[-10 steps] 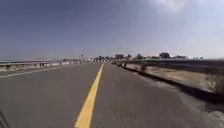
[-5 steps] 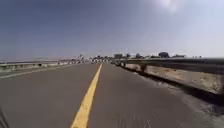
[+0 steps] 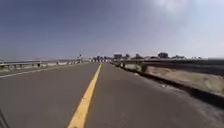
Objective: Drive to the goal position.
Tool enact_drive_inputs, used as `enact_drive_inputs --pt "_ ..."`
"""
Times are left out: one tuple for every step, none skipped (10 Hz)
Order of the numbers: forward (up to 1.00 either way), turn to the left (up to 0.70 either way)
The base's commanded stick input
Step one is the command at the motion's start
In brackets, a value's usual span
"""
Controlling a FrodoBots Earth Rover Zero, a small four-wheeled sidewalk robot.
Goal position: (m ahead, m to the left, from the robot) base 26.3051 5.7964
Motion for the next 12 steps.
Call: enact_drive_inputs --pt "0.5 0.0" --pt "0.5 0.0" --pt "0.5 0.0" --pt "0.5 0.0" --pt "0.5 0.0" --pt "0.5 0.0" --pt "0.5 0.0" --pt "0.5 0.0" --pt "0.5 0.0" --pt "0.5 0.0" --pt "0.5 0.0" --pt "0.5 0.2"
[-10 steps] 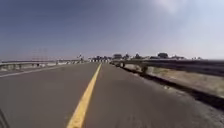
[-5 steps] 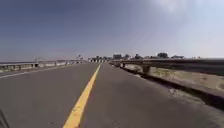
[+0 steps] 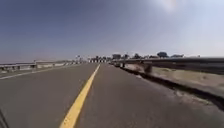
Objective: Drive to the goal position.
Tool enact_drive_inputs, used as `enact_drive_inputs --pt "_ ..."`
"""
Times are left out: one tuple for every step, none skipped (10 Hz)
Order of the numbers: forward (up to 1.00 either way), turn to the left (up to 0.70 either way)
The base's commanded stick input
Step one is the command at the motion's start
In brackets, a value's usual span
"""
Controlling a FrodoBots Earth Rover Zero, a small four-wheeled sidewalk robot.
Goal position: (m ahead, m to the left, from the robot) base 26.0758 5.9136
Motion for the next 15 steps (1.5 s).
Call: enact_drive_inputs --pt "0.5 0.45" --pt "0.5 0.5" --pt "0.5 0.5" --pt "0.5 0.0" --pt "0.5 0.0" --pt "0.5 0.0" --pt "0.5 0.0" --pt "0.5 0.0" --pt "0.5 0.0" --pt "0.5 0.0" --pt "0.5 0.0" --pt "0.5 0.0" --pt "0.5 0.0" --pt "0.5 0.0" --pt "0.5 0.0"
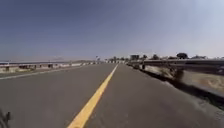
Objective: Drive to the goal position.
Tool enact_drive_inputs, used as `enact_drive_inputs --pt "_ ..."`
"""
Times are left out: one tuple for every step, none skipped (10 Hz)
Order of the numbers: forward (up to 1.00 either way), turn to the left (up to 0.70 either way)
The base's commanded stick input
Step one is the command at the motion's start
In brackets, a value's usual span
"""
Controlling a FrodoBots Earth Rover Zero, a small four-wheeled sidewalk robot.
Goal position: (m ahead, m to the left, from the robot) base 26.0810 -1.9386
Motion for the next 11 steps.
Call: enact_drive_inputs --pt "0.5 0.0" --pt "0.5 0.0" --pt "0.5 0.0" --pt "0.5 0.0" --pt "0.5 0.0" --pt "0.5 0.0" --pt "0.5 0.0" --pt "0.5 0.0" --pt "0.5 0.0" --pt "0.5 0.0" --pt "0.5 0.0"
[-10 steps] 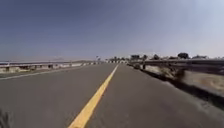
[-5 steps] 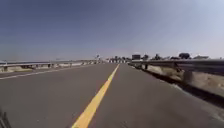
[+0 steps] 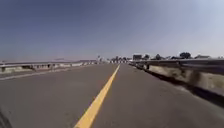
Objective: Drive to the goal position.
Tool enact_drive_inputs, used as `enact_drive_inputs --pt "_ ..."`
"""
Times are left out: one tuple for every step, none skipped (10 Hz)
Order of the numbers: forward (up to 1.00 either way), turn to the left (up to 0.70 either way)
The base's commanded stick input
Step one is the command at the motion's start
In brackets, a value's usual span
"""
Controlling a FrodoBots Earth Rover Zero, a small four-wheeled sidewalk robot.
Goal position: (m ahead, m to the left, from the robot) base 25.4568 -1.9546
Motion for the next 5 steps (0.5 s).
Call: enact_drive_inputs --pt "0.5 0.0" --pt "0.5 0.0" --pt "0.5 0.0" --pt "0.5 0.0" --pt "0.5 0.0"
